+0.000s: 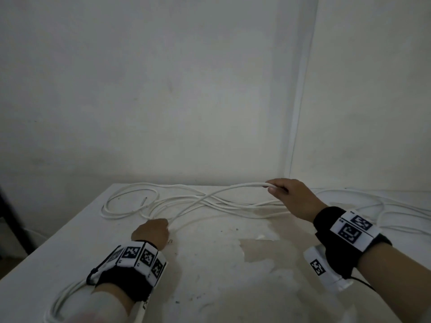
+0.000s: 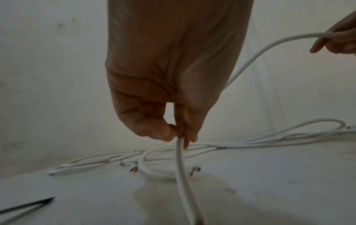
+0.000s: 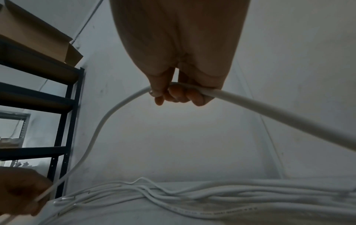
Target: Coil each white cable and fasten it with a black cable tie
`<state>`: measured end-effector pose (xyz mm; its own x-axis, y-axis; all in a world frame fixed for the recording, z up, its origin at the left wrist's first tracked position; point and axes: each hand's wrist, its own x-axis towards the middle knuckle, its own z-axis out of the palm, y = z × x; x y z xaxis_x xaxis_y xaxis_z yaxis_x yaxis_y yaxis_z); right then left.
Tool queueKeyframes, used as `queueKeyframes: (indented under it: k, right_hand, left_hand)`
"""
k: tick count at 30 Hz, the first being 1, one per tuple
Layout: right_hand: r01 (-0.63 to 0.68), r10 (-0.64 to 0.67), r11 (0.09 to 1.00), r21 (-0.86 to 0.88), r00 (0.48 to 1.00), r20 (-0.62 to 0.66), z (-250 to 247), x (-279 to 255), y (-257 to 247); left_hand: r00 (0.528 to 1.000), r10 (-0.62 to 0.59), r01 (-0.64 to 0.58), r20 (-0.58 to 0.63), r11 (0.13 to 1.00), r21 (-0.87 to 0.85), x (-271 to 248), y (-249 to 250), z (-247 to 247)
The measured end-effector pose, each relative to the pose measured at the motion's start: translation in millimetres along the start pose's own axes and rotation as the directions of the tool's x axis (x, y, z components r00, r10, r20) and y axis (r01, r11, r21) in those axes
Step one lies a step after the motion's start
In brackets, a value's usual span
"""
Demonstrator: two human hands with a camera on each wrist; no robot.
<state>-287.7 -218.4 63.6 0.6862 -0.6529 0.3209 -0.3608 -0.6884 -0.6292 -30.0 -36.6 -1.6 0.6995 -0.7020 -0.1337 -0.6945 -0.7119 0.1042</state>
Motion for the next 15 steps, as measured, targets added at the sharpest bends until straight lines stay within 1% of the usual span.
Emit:
queueKeyframes:
  k: [2, 3, 4, 5, 6, 7, 8, 10, 13, 15]
  right_hand:
    - [-0.024, 0.023, 0.999, -0.039, 1.0, -0.021, -5, 2, 6]
    - [-0.042, 0.041, 0.997, -0.063, 0.999, -0.023, -6, 2, 8]
    - [-0.058, 0.056, 0.995, -0.08, 0.998, -0.023, -8, 1, 10]
    - [-0.067, 0.065, 0.993, -0.094, 0.998, -0.019, -7, 1, 12]
    - [-0.063, 0.061, 0.993, -0.105, 0.998, -0.023, -7, -1, 12]
    - [-0.052, 0.049, 0.992, -0.118, 0.998, -0.024, -6, -3, 13]
    - [-0.038, 0.034, 0.99, -0.137, 0.999, -0.029, -3, -6, 13]
    - [-0.03, 0.027, 0.978, -0.206, 1.0, -0.016, 1, -10, 14]
    - [-0.03, 0.063, 0.927, -0.373, 0.995, 0.075, 7, -16, 18]
    - [0.013, 0.062, 0.869, -0.494, 0.989, 0.135, 10, -22, 18]
  left_hand:
    - [0.998, 0.02, -0.026, -0.061, 0.994, -0.102, -3, 5, -10]
    - [0.994, 0.035, -0.055, -0.106, 0.979, -0.199, -5, 8, -16]
    - [0.988, 0.053, -0.099, -0.143, 0.934, -0.342, -8, 10, -23]
    - [0.982, 0.058, -0.141, -0.179, 0.854, -0.5, -11, 13, -28]
    - [0.979, 0.048, -0.165, -0.2, 0.765, -0.623, -16, 16, -34]
    - [0.975, 0.038, -0.183, -0.219, 0.695, -0.695, -20, 21, -40]
    - [0.969, 0.037, -0.208, -0.243, 0.651, -0.73, -24, 25, -44]
    - [0.948, 0.056, -0.279, -0.313, 0.619, -0.735, -28, 31, -48]
    - [0.914, 0.051, -0.355, -0.403, 0.583, -0.731, -30, 36, -52]
    - [0.896, 0.051, -0.389, -0.441, 0.567, -0.726, -36, 41, -55]
